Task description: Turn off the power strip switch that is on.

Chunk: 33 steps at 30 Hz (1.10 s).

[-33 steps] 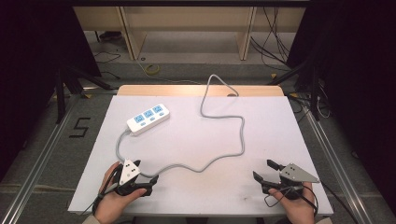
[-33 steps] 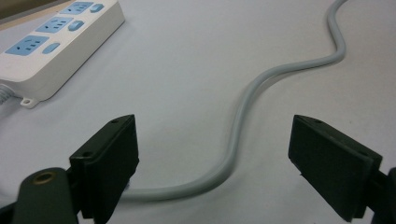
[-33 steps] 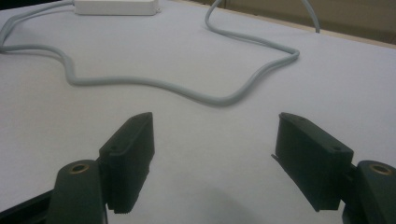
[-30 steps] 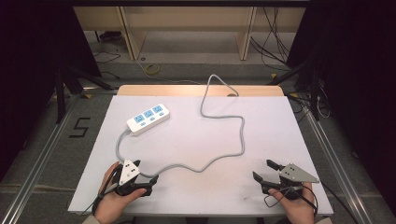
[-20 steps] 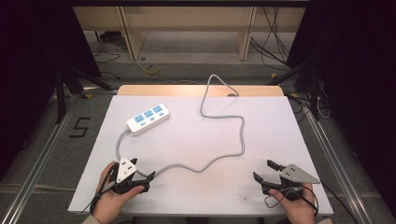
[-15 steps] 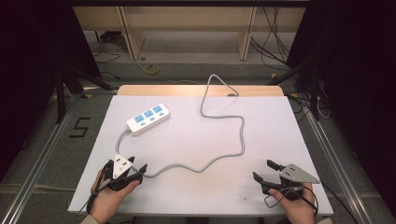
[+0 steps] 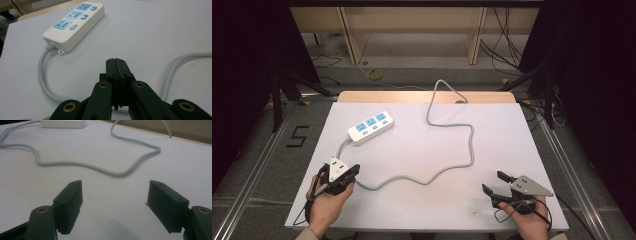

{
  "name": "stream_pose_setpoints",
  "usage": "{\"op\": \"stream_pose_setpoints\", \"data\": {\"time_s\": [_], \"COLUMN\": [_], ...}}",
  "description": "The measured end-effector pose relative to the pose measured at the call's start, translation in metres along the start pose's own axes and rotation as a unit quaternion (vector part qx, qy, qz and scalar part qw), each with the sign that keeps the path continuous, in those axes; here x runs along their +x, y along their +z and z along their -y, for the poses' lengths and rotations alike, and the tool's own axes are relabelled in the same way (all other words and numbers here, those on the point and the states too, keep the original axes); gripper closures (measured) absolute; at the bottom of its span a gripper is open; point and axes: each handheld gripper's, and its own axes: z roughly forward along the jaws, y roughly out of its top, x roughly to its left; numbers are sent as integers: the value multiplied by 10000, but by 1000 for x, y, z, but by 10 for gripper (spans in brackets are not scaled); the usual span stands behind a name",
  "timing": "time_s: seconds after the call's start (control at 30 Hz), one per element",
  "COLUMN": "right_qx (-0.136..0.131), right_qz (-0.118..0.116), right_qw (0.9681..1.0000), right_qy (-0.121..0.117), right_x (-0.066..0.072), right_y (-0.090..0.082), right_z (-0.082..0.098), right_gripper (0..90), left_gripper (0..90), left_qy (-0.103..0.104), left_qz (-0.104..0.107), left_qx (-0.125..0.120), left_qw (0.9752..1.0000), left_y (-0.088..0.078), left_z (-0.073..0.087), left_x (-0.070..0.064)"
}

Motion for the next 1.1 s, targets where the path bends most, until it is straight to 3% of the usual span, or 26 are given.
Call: {"op": "stream_pose_setpoints", "data": {"time_s": [1.1], "right_qx": [-3], "right_qz": [7], "right_qw": [10000], "right_qy": [-35], "right_x": [2], "right_y": [0], "right_z": [0], "right_gripper": [290], "left_gripper": [895], "left_qy": [-203], "left_qz": [-156], "left_qx": [171], "left_qw": [9995], "left_y": [15], "left_z": [-17], "left_x": [18]}}
